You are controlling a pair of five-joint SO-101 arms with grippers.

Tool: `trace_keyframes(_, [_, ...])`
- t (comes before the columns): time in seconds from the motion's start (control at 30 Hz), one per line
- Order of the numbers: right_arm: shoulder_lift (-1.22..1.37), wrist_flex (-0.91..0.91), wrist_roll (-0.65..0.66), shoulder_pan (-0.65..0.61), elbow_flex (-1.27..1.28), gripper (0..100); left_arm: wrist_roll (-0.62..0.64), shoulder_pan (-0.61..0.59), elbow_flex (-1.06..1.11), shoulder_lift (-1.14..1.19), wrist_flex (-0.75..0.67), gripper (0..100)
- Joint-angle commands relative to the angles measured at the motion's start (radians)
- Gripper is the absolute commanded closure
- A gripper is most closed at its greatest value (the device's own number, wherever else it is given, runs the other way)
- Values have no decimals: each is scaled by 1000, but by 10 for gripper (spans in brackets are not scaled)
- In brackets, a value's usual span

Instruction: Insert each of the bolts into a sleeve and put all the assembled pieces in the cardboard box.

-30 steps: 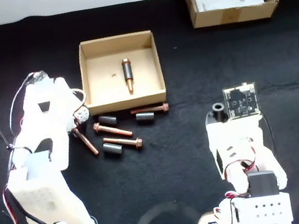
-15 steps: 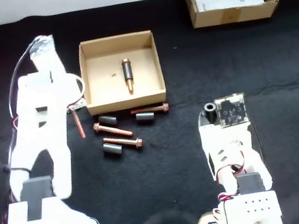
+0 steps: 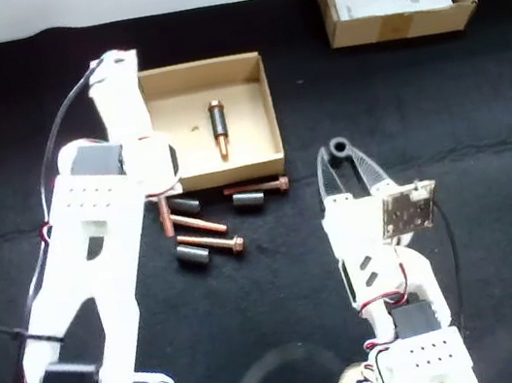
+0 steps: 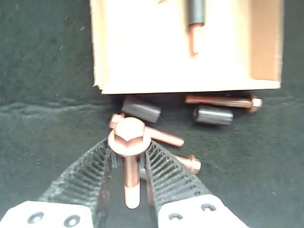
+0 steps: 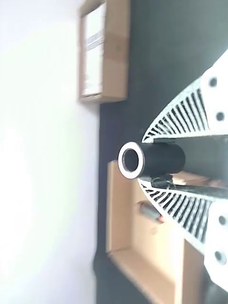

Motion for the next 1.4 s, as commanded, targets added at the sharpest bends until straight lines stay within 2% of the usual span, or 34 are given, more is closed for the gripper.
trace_keyframes(0.0, [-16,-53,-9,-39,130,991,-3,48,-5,-93,-44,992])
trace_keyframes(0.33, [-10,-48,-14,-48,130,991,-3,209,16,-280,-293,992])
trace_keyframes(0.5, [-10,-47,-14,-48,130,991,-3,251,162,-329,-539,992])
trace_keyframes(0.73, [-10,-47,-14,-47,130,991,-2,265,369,-380,-957,992])
trace_keyframes(0.83, [-10,-47,-14,-47,130,991,-2,292,407,-381,-1074,992])
trace_keyframes(1.37, [-10,-45,-14,-47,130,991,-2,535,380,-427,-1094,992])
